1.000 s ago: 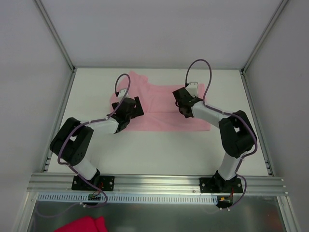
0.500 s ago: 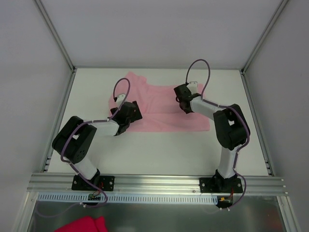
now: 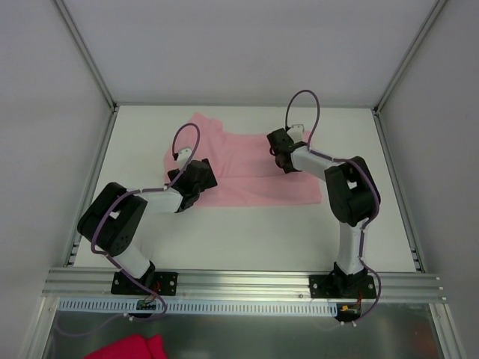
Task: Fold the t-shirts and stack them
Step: Fold the flattened tshirt in 1/3 of the way
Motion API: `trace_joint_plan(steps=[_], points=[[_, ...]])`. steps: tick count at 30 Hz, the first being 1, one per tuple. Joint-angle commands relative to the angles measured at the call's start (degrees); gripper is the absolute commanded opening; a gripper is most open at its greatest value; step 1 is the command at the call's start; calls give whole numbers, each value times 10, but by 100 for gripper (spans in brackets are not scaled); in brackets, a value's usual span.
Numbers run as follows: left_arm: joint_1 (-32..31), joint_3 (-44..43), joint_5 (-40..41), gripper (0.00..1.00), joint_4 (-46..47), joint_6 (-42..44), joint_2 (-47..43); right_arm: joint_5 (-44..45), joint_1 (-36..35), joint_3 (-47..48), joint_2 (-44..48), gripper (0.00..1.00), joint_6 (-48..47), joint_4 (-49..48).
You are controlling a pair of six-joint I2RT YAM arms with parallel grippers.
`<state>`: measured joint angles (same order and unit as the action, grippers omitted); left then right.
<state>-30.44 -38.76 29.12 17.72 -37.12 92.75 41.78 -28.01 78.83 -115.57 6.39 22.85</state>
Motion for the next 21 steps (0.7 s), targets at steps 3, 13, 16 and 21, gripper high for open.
trace_joint_plan(steps=[3,13,16,21], points=[[-4,-3,8,99,3,-6,3,31,-7,-65,105,1,-33,-85],[-12,-7,11,99,0,-1,-4,-122,-6,-104,132,1,-3,-84],[-14,-4,17,99,-3,0,-10,-143,-6,-104,103,1,9,-84],[-15,5,21,99,-4,0,-26,-174,2,-82,61,1,19,-66]])
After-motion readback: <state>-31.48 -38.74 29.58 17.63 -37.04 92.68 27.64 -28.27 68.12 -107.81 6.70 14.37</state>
